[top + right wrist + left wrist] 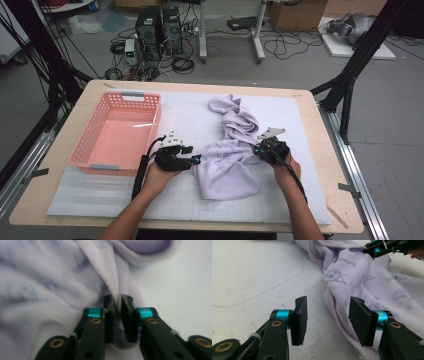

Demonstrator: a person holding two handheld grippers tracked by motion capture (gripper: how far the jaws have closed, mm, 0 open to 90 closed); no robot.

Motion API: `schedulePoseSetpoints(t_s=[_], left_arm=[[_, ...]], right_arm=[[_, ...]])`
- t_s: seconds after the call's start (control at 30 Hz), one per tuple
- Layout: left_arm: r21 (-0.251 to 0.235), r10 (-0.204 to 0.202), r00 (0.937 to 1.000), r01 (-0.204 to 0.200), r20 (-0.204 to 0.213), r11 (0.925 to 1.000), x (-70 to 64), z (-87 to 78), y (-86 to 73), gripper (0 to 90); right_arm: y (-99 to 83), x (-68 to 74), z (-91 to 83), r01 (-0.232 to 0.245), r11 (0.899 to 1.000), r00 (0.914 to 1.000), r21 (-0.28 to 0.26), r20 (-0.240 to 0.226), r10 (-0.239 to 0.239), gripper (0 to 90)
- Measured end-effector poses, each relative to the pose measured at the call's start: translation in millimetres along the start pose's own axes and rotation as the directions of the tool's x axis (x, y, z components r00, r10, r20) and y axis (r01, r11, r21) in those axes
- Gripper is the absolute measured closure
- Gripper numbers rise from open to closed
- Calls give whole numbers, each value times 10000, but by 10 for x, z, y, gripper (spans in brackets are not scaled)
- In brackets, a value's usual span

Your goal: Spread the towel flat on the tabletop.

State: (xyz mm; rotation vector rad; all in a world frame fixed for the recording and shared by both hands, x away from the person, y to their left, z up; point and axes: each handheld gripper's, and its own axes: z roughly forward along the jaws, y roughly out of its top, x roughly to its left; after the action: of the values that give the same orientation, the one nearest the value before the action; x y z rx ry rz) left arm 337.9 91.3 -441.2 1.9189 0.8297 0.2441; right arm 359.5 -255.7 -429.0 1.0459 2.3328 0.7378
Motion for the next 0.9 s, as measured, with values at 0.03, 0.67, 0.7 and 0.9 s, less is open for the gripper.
schedulePoseSetpoints(t_s=[0.03, 0.67, 0.7, 0.9], left_arm=[[11, 0, 10000, 0, 15, 10000, -3, 0, 0, 493], [-133, -83, 9999, 82, -93, 9999, 18, -16, 0, 490], [-127, -74, 9999, 73, -96, 9999, 22, -20, 1, 490], [-157, -116, 9999, 114, -124, 9998, 29, -23, -1, 491]], right_arm=[[-47, -36, -32, 8, 10000, 10000, -21, 66, -7, 864], [-343, -352, -434, -1988, 9642, 9629, -1755, 1482, 2255, 592], [-329, -315, -440, -1951, 9635, 9681, -1834, 1211, 2191, 578], [-247, 37, -322, -1393, 9740, 9852, -1785, -1238, 1182, 526]])
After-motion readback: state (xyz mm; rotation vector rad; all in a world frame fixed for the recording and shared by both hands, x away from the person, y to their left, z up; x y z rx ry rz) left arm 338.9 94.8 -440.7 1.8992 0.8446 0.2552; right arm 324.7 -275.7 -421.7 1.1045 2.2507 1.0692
